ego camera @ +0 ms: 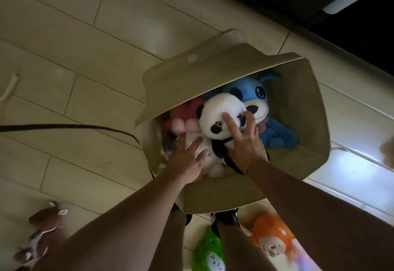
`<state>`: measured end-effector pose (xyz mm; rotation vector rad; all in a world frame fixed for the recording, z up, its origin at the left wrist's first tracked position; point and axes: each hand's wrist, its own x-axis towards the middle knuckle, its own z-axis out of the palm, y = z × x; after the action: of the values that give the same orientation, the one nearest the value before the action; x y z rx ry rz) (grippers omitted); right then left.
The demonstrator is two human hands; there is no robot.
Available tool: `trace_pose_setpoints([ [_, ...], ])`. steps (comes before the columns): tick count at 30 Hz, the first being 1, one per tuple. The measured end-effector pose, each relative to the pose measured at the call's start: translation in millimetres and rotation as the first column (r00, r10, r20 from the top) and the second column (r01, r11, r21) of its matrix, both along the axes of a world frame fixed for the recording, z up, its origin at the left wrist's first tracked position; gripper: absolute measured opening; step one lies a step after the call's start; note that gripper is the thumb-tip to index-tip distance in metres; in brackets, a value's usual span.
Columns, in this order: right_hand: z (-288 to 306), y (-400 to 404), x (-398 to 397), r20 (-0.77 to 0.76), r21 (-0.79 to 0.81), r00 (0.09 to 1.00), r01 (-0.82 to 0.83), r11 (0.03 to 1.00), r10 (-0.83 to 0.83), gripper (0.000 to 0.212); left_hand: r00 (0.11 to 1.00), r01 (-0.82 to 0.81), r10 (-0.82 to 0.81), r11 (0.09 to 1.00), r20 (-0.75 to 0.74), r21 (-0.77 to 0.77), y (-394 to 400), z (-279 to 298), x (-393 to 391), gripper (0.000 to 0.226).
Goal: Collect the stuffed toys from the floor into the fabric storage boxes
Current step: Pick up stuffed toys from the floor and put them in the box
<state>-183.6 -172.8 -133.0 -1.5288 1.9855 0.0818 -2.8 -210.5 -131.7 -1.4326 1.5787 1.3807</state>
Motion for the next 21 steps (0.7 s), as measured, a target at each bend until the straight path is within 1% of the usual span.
trace_pose_setpoints([
  [2,0.2,-4.6,7.2,0.008,-0.01,1.0,-0.002,1.0,0.002,0.11,0.999,-0.032,0.032,0.999,-0.002,-0.017,-0.2,-3.2,-1.0,0.058],
  [4,-0.7,-6.5,18.2,0.063,-0.031,0.998,0.015,0.999,-0.013,0.106,1.0,0.009,-0.009,1.0,0.03,-0.009,-0.4,-6.1,0.8,0.064],
  [6,-2.6,-2.9,23.4,0.063,-0.051,0.998,-0.006,0.999,0.009,0.104,0.996,0.049,-0.049,0.999,0.078,0.008,0.9,-10.3,2.1,0.07],
  [8,-5.6,-1.3,17.9,0.012,-0.019,0.998,-0.061,0.998,0.061,0.103,0.991,0.075,-0.073,0.997,0.11,-0.014,4.1,-18.9,1.5,0.072],
  [11,-14.7,-8.6,-3.6,-0.099,0.065,0.978,-0.176,0.982,0.182,0.098,0.986,0.097,-0.085,0.992,0.14,-0.083,11.1,-30.0,-1.4,0.074],
  [14,-21.0,-14.5,-14.5,-0.155,0.083,0.966,-0.196,0.977,0.207,0.095,0.983,0.084,-0.068,0.992,0.169,-0.089,15.6,-30.2,-1.1,0.075],
  [16,-24.2,-12.9,2.2,-0.17,0.118,0.962,-0.195,0.974,0.213,0.093,0.984,0.101,-0.086,0.991,0.154,-0.091,11.2,-27.1,0.3,0.075],
  [19,-33.1,-6.5,32.4,-0.191,0.141,0.969,-0.128,0.982,0.154,0.093,0.987,0.114,-0.107,0.992,0.119,-0.055,-0.7,-20.1,0.4,0.074],
  [21,-46.8,-6.5,32.7,-0.16,0.166,0.97,-0.155,0.974,0.182,0.092,0.99,0.11,-0.108,0.994,0.091,-0.018,-7.1,-17.9,3.3,0.076],
])
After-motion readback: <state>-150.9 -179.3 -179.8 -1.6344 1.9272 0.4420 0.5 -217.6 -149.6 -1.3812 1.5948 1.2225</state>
